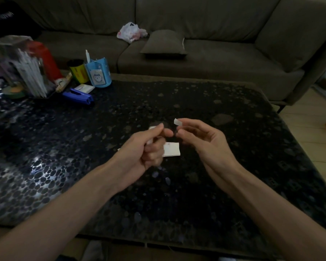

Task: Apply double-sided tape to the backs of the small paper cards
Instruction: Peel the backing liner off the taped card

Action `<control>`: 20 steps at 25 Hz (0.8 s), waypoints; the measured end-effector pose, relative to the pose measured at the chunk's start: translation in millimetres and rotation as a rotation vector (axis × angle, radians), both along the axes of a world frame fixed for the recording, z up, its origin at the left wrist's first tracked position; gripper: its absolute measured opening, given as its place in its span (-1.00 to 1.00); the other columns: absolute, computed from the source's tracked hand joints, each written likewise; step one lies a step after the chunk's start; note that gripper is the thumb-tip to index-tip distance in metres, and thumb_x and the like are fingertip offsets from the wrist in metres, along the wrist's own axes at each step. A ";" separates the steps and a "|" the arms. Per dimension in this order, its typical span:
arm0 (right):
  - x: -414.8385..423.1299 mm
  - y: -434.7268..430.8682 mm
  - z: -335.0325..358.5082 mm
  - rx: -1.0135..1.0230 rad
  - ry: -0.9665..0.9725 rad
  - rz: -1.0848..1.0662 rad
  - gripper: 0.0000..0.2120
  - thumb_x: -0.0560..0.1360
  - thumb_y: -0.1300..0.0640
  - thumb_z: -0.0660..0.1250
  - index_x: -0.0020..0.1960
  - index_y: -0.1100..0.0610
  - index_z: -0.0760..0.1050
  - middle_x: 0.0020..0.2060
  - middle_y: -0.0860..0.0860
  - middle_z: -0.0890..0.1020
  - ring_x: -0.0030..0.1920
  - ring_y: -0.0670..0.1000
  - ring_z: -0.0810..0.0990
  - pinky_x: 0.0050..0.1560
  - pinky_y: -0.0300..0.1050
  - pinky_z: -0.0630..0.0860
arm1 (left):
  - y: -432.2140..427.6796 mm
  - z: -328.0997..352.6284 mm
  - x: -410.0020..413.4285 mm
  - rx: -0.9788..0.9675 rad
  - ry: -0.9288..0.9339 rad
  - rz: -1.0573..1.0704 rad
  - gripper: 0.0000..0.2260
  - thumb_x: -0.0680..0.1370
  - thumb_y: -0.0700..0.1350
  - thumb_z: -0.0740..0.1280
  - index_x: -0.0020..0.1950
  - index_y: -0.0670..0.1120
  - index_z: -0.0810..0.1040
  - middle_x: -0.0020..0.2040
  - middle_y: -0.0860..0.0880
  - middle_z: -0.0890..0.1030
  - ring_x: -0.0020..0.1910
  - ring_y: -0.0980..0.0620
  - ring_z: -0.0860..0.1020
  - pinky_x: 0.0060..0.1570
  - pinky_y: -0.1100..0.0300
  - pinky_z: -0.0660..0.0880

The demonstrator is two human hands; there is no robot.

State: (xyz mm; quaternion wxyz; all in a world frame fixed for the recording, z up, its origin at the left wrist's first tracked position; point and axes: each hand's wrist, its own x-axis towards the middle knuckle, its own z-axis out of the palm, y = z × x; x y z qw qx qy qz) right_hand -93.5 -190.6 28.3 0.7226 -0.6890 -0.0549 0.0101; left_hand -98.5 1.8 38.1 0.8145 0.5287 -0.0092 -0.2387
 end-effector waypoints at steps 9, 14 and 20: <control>-2.0 3.5 -1.2 -0.071 0.001 0.077 -0.72 0.57 0.34 0.41 0.12 0.01 0.73 0.06 -0.12 0.75 0.15 -0.19 0.68 0.11 -0.30 0.59 | -6.9 -6.7 -3.6 0.378 -0.447 0.346 -0.89 0.52 -0.08 0.51 0.01 -0.03 0.78 -0.29 0.13 0.71 -0.39 0.31 0.59 -0.39 0.49 0.44; -4.9 4.0 -1.1 -0.146 -0.036 0.098 -0.68 0.55 0.32 0.43 0.13 -0.06 0.72 0.03 -0.18 0.74 0.04 -0.22 0.69 0.02 -0.41 0.56 | -3.5 -11.1 0.9 0.470 -0.480 0.429 -0.91 0.47 -0.09 0.57 -0.04 -0.01 0.79 -0.20 0.04 0.75 -0.16 0.14 0.72 -0.12 0.39 0.57; -10.4 13.5 -2.4 -0.162 0.025 0.189 -0.49 0.54 0.20 0.49 0.34 -0.30 0.59 0.28 -0.35 0.51 0.17 -0.27 0.63 0.02 -0.43 0.57 | -2.5 -11.1 1.3 0.634 -0.587 0.588 -0.88 0.51 -0.11 0.54 -0.09 0.14 0.74 -0.34 0.09 0.69 -0.33 0.12 0.64 -0.21 0.40 0.57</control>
